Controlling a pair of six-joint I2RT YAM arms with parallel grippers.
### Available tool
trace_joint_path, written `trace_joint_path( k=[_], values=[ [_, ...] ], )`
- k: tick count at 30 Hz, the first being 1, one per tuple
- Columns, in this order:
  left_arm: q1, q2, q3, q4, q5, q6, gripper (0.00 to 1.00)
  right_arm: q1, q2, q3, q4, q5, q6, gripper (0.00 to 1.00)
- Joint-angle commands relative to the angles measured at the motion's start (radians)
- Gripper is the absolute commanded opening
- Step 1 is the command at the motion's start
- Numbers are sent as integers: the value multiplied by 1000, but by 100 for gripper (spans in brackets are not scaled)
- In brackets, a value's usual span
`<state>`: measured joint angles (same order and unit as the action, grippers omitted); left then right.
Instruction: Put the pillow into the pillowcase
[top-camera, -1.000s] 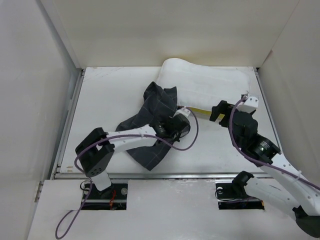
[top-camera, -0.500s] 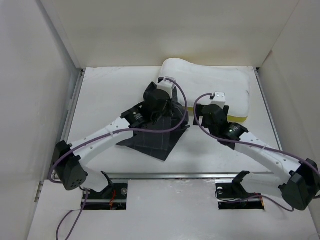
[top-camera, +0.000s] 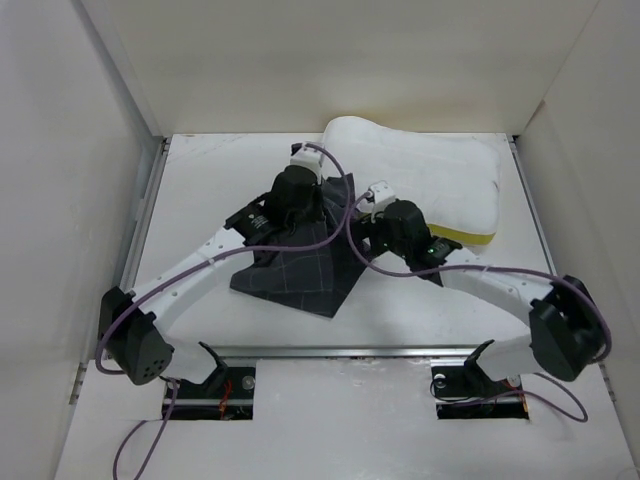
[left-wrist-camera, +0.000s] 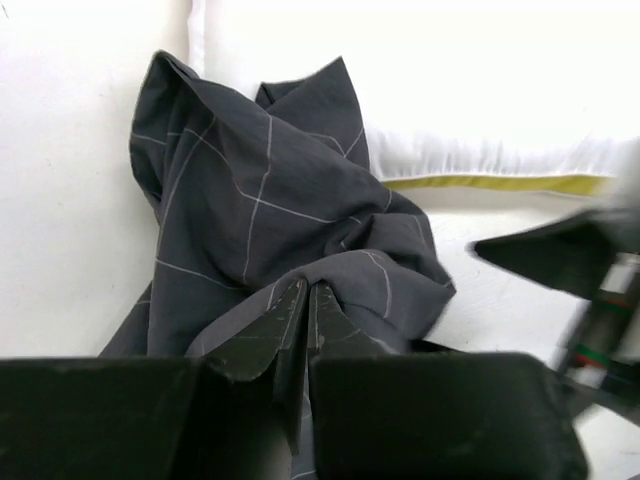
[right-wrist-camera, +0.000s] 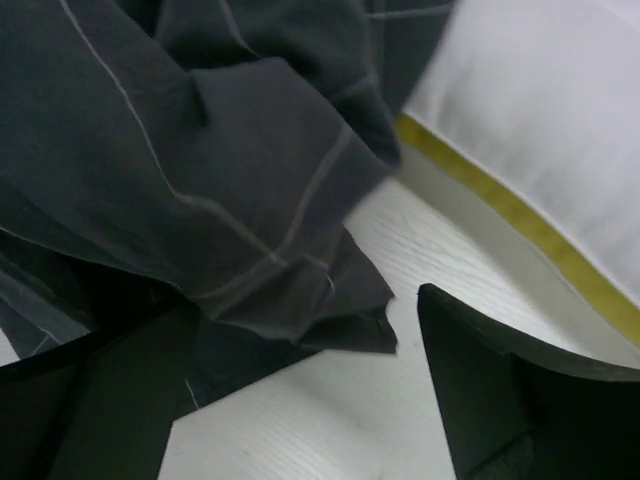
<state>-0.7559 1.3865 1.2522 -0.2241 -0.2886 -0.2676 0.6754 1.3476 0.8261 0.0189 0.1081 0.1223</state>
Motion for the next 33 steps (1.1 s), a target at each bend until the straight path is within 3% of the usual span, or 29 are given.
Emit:
trace_joint_path(
  k=[1,2,3,4,8,13,15,17,21,22,24,27,29,31,33],
  values=[
    [23,-76,10,25,14,-11,0,-2,122,144,136,-178,-111,91],
    [23,-89,10,25,14,-12,0,-2,158,183,147,-179,-112,80],
    [23,-104,19,25,14,-12,0,-2,224,224,135,-170,-112,60],
    [32,-115,29,16,-3,-12,0,-2,249,272,116,-91,-87,1],
    [69,-200,82,-56,-156,-21,0,-2,256,511,35,-19,-76,0],
    [101,-389,173,-142,-447,-35,0,29,271,812,-101,-263,-113,0],
    [101,-496,225,-161,-495,-35,0,102,317,1001,-170,-408,-153,0],
    [101,-584,268,-173,-543,1,0,171,405,1131,-247,-450,-191,0],
    [101,-629,497,-234,-623,82,0,273,619,1537,-350,-582,-202,0],
    [101,-629,551,-244,-632,105,0,285,666,1728,-371,-608,-184,0],
    [101,-577,718,-244,-632,206,0,285,760,1852,-369,-633,-159,0],
    [101,-489,918,-271,-644,326,0,285,721,1814,-242,-633,-138,0],
    [92,-390,1081,-293,-679,386,0,285,673,1694,-211,-596,-138,0],
    [66,-357,1099,-282,-679,427,0,285,609,1604,-172,-540,-147,0],
    [44,-357,1008,-233,-679,438,0,285,585,1505,-172,-470,-167,0]
  ],
)
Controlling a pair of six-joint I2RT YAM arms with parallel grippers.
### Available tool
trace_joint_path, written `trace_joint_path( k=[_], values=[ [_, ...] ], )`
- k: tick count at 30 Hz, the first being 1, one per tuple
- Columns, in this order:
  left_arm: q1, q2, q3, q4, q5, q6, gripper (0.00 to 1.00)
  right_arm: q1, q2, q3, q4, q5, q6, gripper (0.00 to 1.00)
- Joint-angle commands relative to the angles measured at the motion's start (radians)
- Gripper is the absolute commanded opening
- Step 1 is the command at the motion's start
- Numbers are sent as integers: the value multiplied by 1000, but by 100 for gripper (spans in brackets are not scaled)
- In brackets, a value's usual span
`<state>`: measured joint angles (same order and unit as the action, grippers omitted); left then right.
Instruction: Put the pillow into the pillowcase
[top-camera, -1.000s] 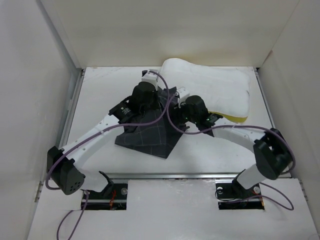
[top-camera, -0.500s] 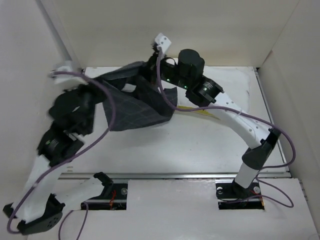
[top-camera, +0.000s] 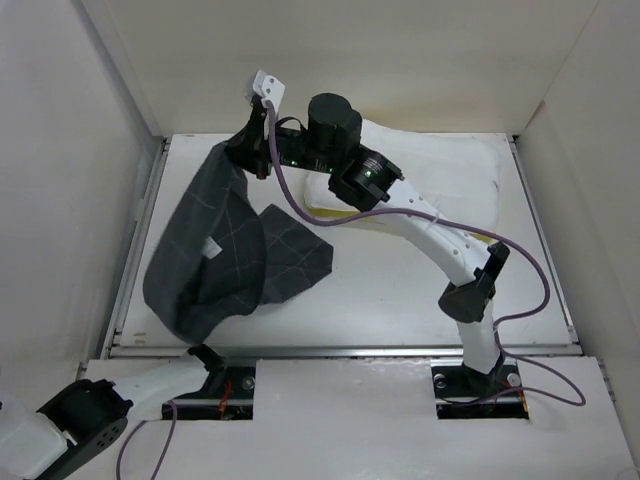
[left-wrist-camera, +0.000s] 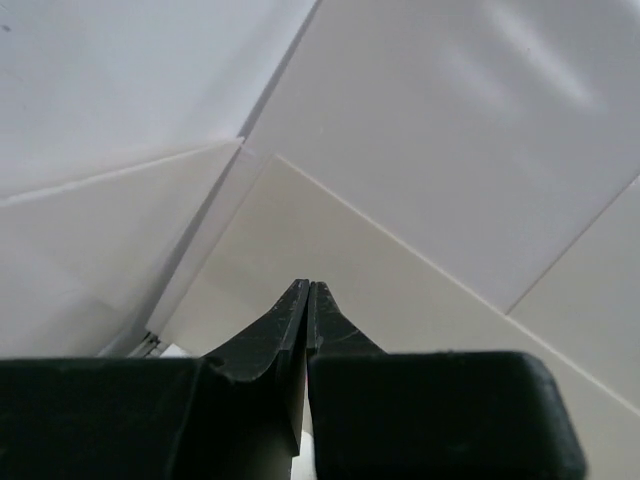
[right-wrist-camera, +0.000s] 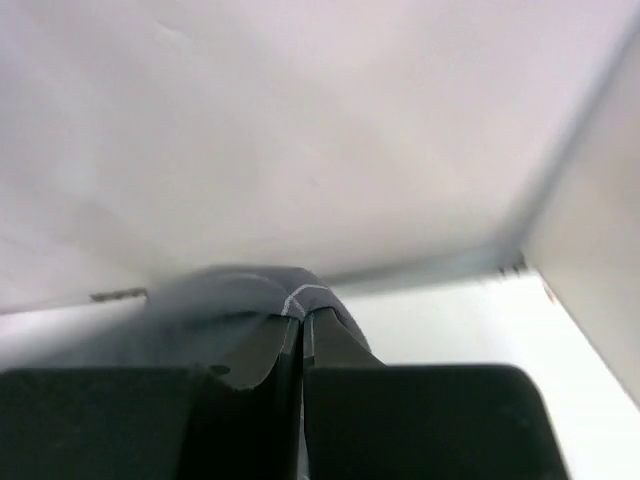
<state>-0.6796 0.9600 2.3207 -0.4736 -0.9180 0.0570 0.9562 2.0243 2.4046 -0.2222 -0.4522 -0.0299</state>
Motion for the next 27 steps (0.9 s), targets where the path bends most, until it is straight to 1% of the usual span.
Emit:
trace_joint_path(
  k=[1,2,3,4,5,6,7,8,9,10,11,12,13,14,15,16,17,18,19,20,22,23,25,26,27],
  values=[
    [-41,69,-114,27,-9,103,0,4,-101,-105,51,115,-24,0],
    [-54,60,-227,36,10,86,0,-8,-117,-142,50,145,-24,0],
    [-54,60,-286,36,39,28,0,-32,-127,-221,40,199,-24,0],
    [-54,60,-344,36,130,0,0,-46,-136,-261,40,214,-24,0],
    [-54,60,-407,36,175,-29,0,-63,-151,-301,40,214,-24,0],
    [-54,51,-540,62,218,-58,11,-94,-160,-343,29,214,-24,0],
    [-54,51,-608,81,267,-107,24,-109,-171,-434,20,228,-24,0],
    [-54,51,-673,102,365,-127,29,-126,-200,-491,8,247,-24,0],
    [-54,62,-786,136,413,-147,36,-141,-220,-556,7,277,-24,0],
    [-45,72,-835,148,454,-178,67,-181,-242,-696,24,356,-24,0],
    [-44,83,-883,159,519,-209,86,-207,-284,-763,56,391,-24,0],
    [-31,104,-965,171,550,-279,100,-239,-303,-821,57,411,-6,0],
    [-31,105,-1004,182,580,-307,100,-276,-321,-870,69,441,10,0],
    [-18,117,-1041,182,615,-322,100,-362,-337,-947,69,441,31,0],
    [-18,117,-1075,182,654,-345,100,-414,-364,-978,69,431,71,0],
    [-18,117,-1142,182,671,-383,100,-466,-374,-1005,69,410,88,0],
    [-18,106,-1181,182,689,-404,100,-555,-374,-1039,69,359,88,0],
    [-18,96,-1223,182,730,-422,100,-591,-374,-1039,69,343,97,0],
    [-18,68,-1309,182,742,-445,100,-617,-374,-1050,60,343,97,0],
    [-27,53,-1354,182,757,-497,100,-651,-374,-1050,60,330,97,0],
    [-28,26,-1435,162,801,-532,100,-662,-365,-1061,60,330,97,0],
    [-37,14,-1495,127,812,-557,100,-675,-365,-1061,60,320,97,0],
    [-49,14,-1546,102,812,-621,100,-686,-365,-1072,60,320,97,0],
    [-58,28,-1569,102,841,-638,100,-695,-365,-1072,60,320,97,0],
    [-58,40,-1602,146,875,-648,100,-695,-365,-1081,60,320,97,0]
  ],
)
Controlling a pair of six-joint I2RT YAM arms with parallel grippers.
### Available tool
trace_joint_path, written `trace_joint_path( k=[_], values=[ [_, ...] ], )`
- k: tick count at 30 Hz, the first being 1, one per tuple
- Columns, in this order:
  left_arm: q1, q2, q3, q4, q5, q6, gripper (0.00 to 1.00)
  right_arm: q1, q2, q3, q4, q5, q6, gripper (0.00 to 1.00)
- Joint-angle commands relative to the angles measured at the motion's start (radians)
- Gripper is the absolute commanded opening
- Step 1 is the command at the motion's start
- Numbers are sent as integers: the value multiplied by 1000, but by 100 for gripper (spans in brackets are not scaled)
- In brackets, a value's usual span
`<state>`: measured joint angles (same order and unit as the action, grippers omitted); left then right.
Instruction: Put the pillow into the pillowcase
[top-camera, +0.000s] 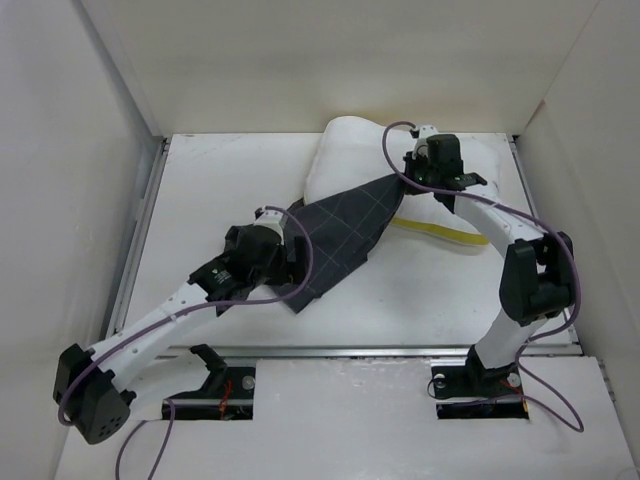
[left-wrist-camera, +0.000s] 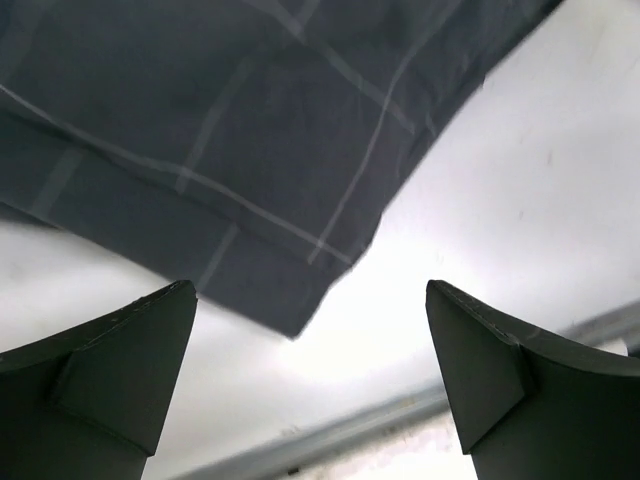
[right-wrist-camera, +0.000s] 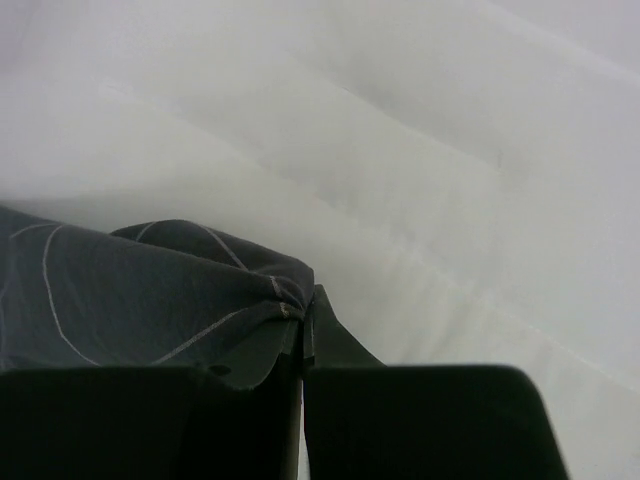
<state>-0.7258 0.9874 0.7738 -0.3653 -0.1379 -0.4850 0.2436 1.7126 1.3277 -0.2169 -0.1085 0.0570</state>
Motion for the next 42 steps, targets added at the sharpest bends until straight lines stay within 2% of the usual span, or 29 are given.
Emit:
trace_joint_path(
  k=[1,11,12,15,16,17,20,21,22,23,29,31,33,34,35,38,42],
  values=[
    [-12,26,-67,54,125,-130,100,8,-63,-4,54,-23,10,0],
    [-106,184,-151,77,155,-231,100,-1,-105,-35,54,-11,12,0],
    [-106,210,-151,77,112,-243,100,-1,-114,-44,54,-11,12,0],
    [-116,319,-76,17,16,-267,92,-1,-126,-44,54,-11,12,0],
    [-116,359,-61,3,-23,-267,86,-1,-126,-53,54,-11,12,0],
    [-116,376,-30,-35,-47,-267,73,-1,-137,-53,54,-11,12,0],
    [-116,424,-5,-84,-115,-276,51,-10,-148,-62,54,-20,21,0],
    [-116,433,4,-95,-124,-276,28,-21,-148,-62,54,-29,21,0],
    [-116,442,4,-95,-134,-276,11,-21,-157,-62,54,-30,21,0],
    [-116,454,19,-106,-162,-289,0,-21,-157,-62,54,-39,21,0],
    [-116,404,197,-165,-307,-267,0,-41,-179,-44,31,-80,12,0],
    [-77,340,346,-225,-409,-227,0,-41,-218,-10,5,-109,3,0],
    [-61,245,450,-213,-507,-163,0,-41,-290,45,-15,-137,-6,0],
    [-48,211,540,-190,-522,-117,0,-41,-323,62,-15,-137,-6,0],
    [-47,176,577,-105,-522,-2,0,-41,-356,79,-24,-126,-6,0],
    [-28,57,704,38,-482,156,0,-41,-500,154,-56,-74,3,0],
    [-27,7,887,49,-457,298,0,-41,-663,241,-101,24,3,0]
  ],
)
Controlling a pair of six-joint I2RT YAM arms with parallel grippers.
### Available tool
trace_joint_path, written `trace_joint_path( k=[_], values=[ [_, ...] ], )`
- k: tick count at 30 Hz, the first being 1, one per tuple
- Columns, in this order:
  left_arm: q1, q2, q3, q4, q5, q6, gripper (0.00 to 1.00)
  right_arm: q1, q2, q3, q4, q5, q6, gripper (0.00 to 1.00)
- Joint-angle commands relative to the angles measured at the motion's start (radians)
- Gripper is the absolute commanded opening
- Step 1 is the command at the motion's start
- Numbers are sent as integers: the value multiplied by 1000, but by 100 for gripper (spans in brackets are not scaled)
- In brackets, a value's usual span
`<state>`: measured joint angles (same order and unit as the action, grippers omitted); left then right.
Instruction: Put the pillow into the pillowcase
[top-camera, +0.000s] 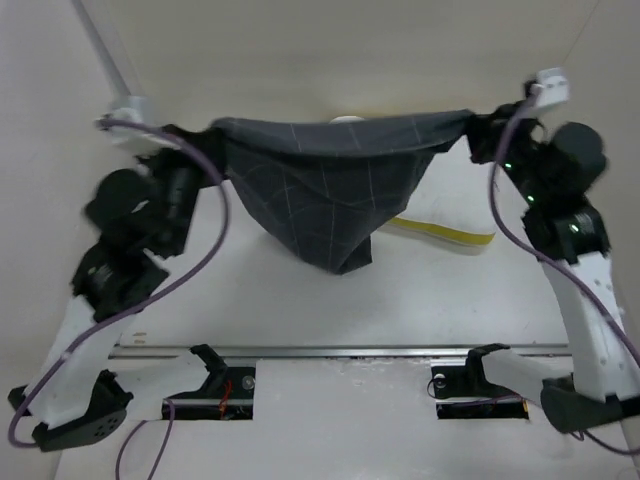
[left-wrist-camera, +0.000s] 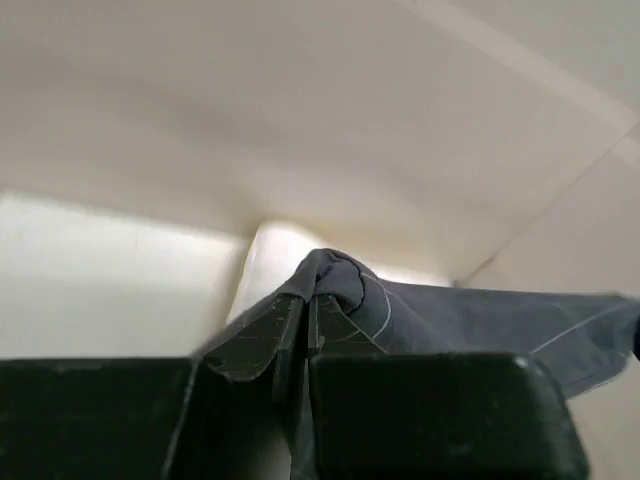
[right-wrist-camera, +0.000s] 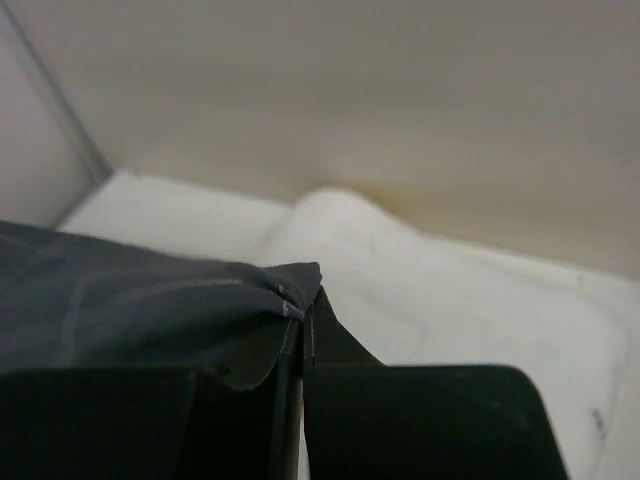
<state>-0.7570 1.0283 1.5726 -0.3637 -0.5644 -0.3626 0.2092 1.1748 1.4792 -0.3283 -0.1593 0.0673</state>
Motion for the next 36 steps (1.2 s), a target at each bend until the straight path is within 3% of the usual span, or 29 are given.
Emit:
trace_joint_path(
  k=[1,5,8,11,14,16,17,21,26,28,30,31,32,34,36],
  values=[
    [4,-43,124,48,-31,216,0,-7,-153,127,-3,75,-8,0],
    [4,-43,305,48,-63,296,0,-7,-242,233,-3,87,-30,0],
    [4,-18,429,69,-123,372,0,-7,-216,364,-46,98,-31,0],
    [4,15,478,141,-256,479,0,-7,-92,528,-128,23,-31,0],
    [-7,55,469,312,-518,655,0,-7,95,686,-199,-108,-31,0],
    [-7,70,436,443,-575,781,0,7,243,751,-209,-178,-31,0],
    [-7,82,394,591,-598,848,0,18,291,780,-209,-204,-31,0],
    [-7,136,412,666,-580,968,0,178,508,904,-186,-212,-52,0],
    [-7,213,399,994,-565,1296,0,328,789,1137,-42,-45,-75,0],
    [-7,286,501,1037,-528,1352,0,367,850,1191,76,8,-75,0],
    [-7,369,578,1092,-482,1431,0,404,913,1205,280,96,-75,0],
    [-7,403,693,1103,-465,1485,0,417,927,1205,369,137,-75,0],
    [-7,439,761,1103,-448,1508,0,426,940,1205,549,197,-75,2],
    [-7,518,895,1092,-391,1548,0,437,994,1245,693,249,-64,2],
    [-7,506,873,1092,-359,1518,0,437,1023,1306,805,289,-64,2]
  ],
)
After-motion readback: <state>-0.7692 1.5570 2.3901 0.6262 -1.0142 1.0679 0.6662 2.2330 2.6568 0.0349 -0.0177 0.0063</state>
